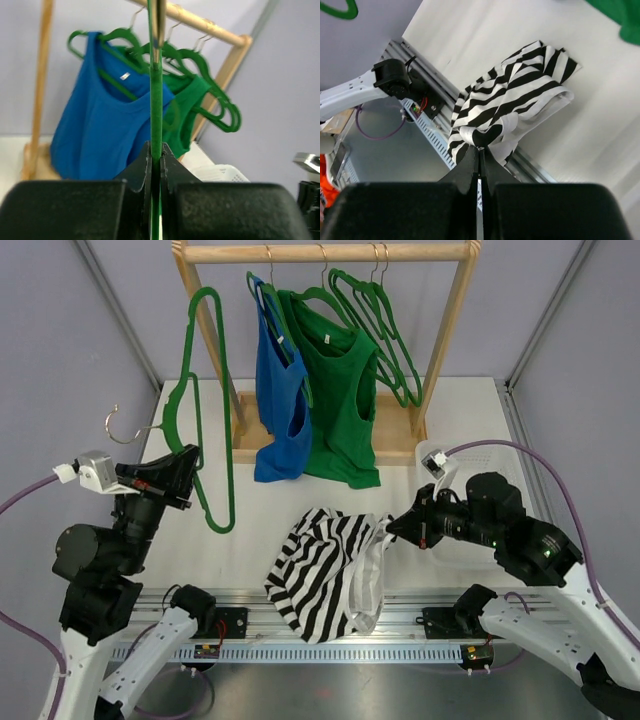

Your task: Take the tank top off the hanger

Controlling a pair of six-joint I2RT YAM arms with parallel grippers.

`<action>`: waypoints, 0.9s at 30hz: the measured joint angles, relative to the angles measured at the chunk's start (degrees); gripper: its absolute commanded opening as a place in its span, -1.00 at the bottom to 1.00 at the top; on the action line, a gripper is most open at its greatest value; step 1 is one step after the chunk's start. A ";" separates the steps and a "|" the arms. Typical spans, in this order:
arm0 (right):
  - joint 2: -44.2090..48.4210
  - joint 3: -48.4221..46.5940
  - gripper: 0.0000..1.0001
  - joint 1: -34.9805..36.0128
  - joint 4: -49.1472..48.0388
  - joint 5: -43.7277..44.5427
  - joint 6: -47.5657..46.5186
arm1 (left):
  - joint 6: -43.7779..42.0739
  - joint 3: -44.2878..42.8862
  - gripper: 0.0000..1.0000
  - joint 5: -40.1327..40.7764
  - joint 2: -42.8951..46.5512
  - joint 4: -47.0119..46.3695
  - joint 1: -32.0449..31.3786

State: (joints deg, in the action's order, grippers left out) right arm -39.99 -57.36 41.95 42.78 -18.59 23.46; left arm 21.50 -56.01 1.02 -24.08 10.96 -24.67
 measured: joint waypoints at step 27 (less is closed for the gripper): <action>-12.35 -0.42 0.99 10.56 -3.87 12.50 -0.94 | -9.55 -67.25 -1.00 11.41 -62.01 50.27 3.52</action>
State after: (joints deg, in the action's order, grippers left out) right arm -52.34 -57.78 52.51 38.92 -6.09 22.52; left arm 11.94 -123.26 12.43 -86.08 61.23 -21.15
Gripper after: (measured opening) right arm 0.993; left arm 0.035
